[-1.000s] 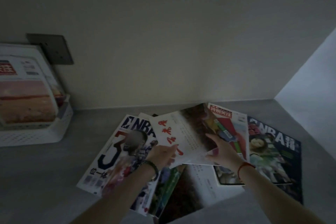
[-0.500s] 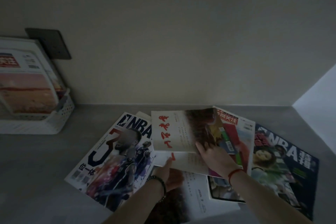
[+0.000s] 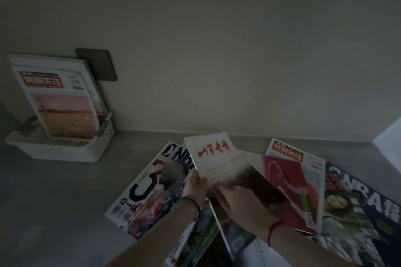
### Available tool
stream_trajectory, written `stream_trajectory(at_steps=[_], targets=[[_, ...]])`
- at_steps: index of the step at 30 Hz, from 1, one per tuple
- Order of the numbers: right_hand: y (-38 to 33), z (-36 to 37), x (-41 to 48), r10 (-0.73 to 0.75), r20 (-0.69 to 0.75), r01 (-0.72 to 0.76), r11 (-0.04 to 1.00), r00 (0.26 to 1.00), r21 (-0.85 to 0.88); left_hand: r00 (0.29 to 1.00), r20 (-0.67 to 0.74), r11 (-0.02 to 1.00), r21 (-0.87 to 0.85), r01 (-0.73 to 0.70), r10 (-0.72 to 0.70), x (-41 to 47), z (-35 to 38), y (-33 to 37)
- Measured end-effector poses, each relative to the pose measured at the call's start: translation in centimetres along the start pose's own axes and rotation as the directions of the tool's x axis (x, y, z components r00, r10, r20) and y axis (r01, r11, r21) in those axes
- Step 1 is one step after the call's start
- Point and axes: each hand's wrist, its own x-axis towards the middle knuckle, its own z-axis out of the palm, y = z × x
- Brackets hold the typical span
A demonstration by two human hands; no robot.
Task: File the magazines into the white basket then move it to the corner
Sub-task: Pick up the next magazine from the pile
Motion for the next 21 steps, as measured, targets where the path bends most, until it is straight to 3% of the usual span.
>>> stream_trajectory(at_steps=[2, 4, 7, 9, 11, 13, 15, 18, 21], targets=[[0.3, -0.6, 0.8, 0.096, -0.176, -0.057, 0.974, 0.980, 0.219, 0.992, 0.032, 0.993, 0.005, -0.119, 0.119, -0.1, -2.8, 1.1], [0.5, -1.9, 2.4, 0.220, -0.260, -0.099, 0.907, 0.940, 0.410, 0.954, 0.124, 0.961, 0.019, -0.276, 0.272, -0.6, -5.9, 2.7], [0.0, -4.0, 5.4, 0.410, -0.136, -0.164, 0.616, 0.902, 0.771, 0.889, 0.176, 0.904, -0.029, -0.426, 0.424, -1.2, -11.0, 5.5], [-1.3, -5.0, 7.3, 0.376, 0.003, -0.191, 0.464, 0.927, 0.865, 0.865, 0.172, 0.882, -0.067, -0.467, 0.471, -1.5, -14.6, 7.6], [-3.7, -5.0, 9.3, 0.267, 0.104, -0.204, 0.377, 0.958, 0.903, 0.837, 0.159, 0.851, -0.043, -0.524, 0.524, -2.2, -18.3, 10.0], [-6.9, -4.9, 11.8, 0.199, 0.100, -0.163, 0.329, 0.975, 0.930, 0.817, 0.080, 0.819, 0.018, -0.573, 0.571, -2.6, -22.5, 12.5], [-10.3, -4.9, 14.9, 0.235, -0.016, -0.080, 0.395, 0.972, 0.915, 0.785, -0.008, 0.782, 0.095, -0.616, 0.620, -2.3, -27.2, 14.6], [-15.9, -5.9, 20.0, 0.236, -0.210, 0.016, 0.628, 0.949, 0.778, 0.773, -0.128, 0.783, 0.134, -0.607, 0.621, -0.8, -34.3, 17.1], [-21.0, -6.7, 25.7, 0.203, -0.386, 0.096, 0.770, 0.900, 0.630, 0.725, -0.257, 0.769, 0.210, -0.604, 0.639, 1.3, -40.1, 19.5]])
